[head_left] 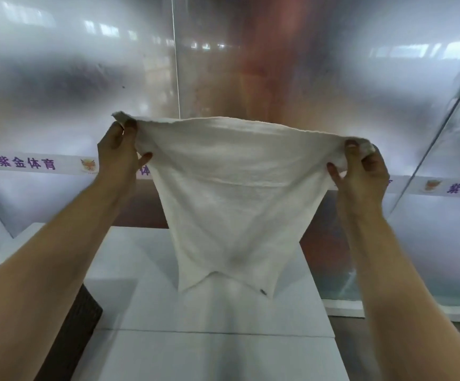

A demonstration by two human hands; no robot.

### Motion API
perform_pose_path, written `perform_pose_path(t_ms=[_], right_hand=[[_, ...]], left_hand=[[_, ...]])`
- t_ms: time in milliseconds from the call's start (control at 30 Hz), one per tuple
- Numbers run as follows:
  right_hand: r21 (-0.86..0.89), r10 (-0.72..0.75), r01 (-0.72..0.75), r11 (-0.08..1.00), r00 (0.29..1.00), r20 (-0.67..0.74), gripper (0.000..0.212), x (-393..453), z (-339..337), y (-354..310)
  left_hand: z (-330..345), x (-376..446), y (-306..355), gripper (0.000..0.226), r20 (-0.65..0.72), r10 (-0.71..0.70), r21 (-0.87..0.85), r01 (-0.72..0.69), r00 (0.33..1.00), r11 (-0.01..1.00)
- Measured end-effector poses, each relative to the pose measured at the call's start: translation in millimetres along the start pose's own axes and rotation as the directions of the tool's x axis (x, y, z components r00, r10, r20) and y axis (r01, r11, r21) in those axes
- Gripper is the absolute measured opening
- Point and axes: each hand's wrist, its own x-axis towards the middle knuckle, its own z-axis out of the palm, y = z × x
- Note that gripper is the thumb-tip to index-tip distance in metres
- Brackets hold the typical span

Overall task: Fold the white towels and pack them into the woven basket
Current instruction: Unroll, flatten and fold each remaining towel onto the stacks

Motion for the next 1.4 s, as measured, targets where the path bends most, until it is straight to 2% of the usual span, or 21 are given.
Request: perform_pose_path(t_ms=[267,367,467,667,767,833,933,1067,1233,1400], right_hand=[[-0.058,0.047,-0.05,0.997,0.998,-0.049,0.007,-61.4,-45.4,11.6],[-0.075,0.089,-0.095,0.993,0.993,-0.073,0.011,-107.9,-68.8,21.2],[-0.1,0.147,-0.161,0.982,0.98,-0.136,0.009,-157.8,-97.4,40.2],[-0.116,0.352,-0.393,0.912,0.897,-0.265,0.022,-261.3,-144.2,75.9],[-0.222,0.363,-0.437,0.872,0.88,-0.305,0.014,-315.5,-166.3,85.0],[-0.338,0.354,-0.449,0.827,0.883,-0.307,0.019,-353.0,-184.0,87.4],[-0.49,0.332,-0.457,0.742,0.886,-0.323,0.024,-405.8,-206.7,83.8],[-0.574,0.348,-0.516,0.636,0.856,-0.383,0.027,-465.4,-231.6,75.5],[-0.597,0.329,-0.536,0.597,0.842,-0.427,0.028,-504.1,-252.3,70.2],[-0.595,0.363,-0.539,0.596,0.842,-0.399,0.033,-492.8,-246.9,71.0]], left_hand=[[-28.0,-65.4,-25.0,0.02,-0.005,-0.062,0.012,0.062,0.998,0.998],[-61.9,-107.9,-44.6,0.019,0.031,-0.074,0.11,0.07,0.997,0.991],[-103.5,-155.8,-69.3,0.019,0.0,-0.146,0.211,0.142,0.989,0.967],[-181.3,-258.5,-98.8,0.036,0.021,-0.273,0.385,0.244,0.962,0.89],[-219.5,-302.9,-108.1,0.039,0.052,-0.324,0.452,0.267,0.945,0.851],[-246.2,-328.9,-112.0,0.042,0.102,-0.335,0.522,0.237,0.937,0.82],[-289.0,-366.4,-118.5,0.043,0.141,-0.394,0.599,0.239,0.908,0.764],[-334.2,-415.4,-122.1,0.046,0.144,-0.52,0.703,0.282,0.842,0.652],[-363.8,-463.4,-120.4,0.041,0.164,-0.631,0.737,0.331,0.758,0.589],[-354.0,-464.1,-113.3,0.038,0.129,-0.65,0.699,0.397,0.749,0.595]])
